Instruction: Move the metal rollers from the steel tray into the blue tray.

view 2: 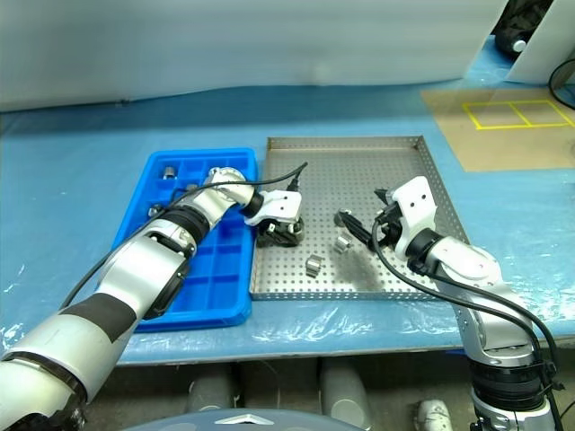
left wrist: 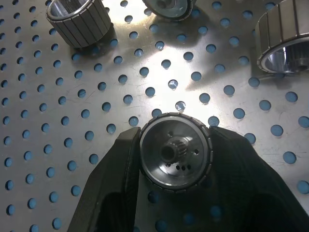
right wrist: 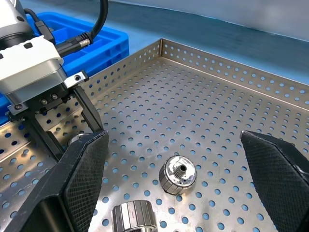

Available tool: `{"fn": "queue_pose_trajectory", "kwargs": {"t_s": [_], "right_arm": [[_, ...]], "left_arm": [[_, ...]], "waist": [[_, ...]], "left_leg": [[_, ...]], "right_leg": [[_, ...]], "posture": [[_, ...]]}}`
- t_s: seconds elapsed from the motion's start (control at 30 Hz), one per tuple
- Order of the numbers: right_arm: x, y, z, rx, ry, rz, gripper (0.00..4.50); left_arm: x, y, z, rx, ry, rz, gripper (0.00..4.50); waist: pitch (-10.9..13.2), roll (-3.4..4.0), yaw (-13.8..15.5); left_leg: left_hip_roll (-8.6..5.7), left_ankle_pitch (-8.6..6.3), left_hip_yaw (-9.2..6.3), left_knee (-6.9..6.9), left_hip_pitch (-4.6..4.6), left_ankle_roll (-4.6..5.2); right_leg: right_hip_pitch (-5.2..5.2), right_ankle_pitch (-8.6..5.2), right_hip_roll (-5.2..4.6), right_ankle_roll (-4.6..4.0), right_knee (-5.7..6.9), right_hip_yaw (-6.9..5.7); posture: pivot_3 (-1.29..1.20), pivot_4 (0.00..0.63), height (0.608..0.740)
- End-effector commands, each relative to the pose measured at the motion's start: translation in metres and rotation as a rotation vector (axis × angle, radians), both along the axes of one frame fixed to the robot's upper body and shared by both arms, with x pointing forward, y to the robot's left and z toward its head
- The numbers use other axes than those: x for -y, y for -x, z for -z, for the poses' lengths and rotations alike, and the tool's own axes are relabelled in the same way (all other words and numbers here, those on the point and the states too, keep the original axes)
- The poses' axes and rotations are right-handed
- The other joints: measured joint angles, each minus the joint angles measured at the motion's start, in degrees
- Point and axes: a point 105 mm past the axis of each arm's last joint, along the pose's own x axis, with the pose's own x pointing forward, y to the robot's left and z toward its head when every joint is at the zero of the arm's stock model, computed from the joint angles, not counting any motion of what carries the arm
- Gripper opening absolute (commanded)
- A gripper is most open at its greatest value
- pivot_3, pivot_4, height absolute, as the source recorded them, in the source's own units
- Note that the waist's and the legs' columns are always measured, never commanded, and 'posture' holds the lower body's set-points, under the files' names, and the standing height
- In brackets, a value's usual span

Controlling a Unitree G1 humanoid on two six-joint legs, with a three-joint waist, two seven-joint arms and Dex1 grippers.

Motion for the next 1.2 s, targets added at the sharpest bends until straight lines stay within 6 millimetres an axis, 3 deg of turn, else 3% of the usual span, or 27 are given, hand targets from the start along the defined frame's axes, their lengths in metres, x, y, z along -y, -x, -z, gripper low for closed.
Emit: {"fn": "queue_pose_trajectory", "kwargs": {"t_s": [0.03,0.57,1.0,1.2], "right_arm": [[-0.008,0.003,-0.015,0.069,-0.001,-0.031,4.50],[-0.018,0.013,-0.003,-0.020,0.015,-0.156,4.50],[-0.035,0.015,-0.005,-0.053,-0.011,-0.286,4.50],[-0.048,0.005,-0.007,-0.047,0.003,-0.364,4.50]], "left_arm": [[0.003,-0.004,-0.008,0.024,0.031,-0.010,1.87],[-0.003,-0.009,-0.012,0.032,0.087,-0.057,1.87],[-0.007,-0.019,-0.053,-0.026,0.320,-0.136,1.87],[-0.028,-0.012,-0.079,-0.107,0.459,-0.087,1.87]], "waist": [[0.00,0.00,0.00],[0.01,-0.01,0.04],[0.02,-0.01,0.45],[0.05,-0.01,1.13]], "left_leg": [[0.00,0.00,0.00,0.00,0.00,0.00],[-0.01,-0.02,0.02,-0.10,-0.04,0.03],[-0.01,-0.02,0.04,-0.15,-0.09,0.03],[-0.01,-0.01,0.05,-0.18,-0.07,0.01]], "right_leg": [[0.00,0.00,0.00,0.00,-0.01,0.00],[-0.02,0.00,-0.01,0.00,-0.13,-0.02],[-0.09,0.00,-0.02,0.00,-0.14,-0.03],[-0.11,0.00,-0.04,0.00,-0.11,-0.03]], "posture": [[-0.57,0.150,0.740],[-0.51,0.150,0.740],[-0.43,0.150,0.740],[-0.34,0.150,0.740]]}}
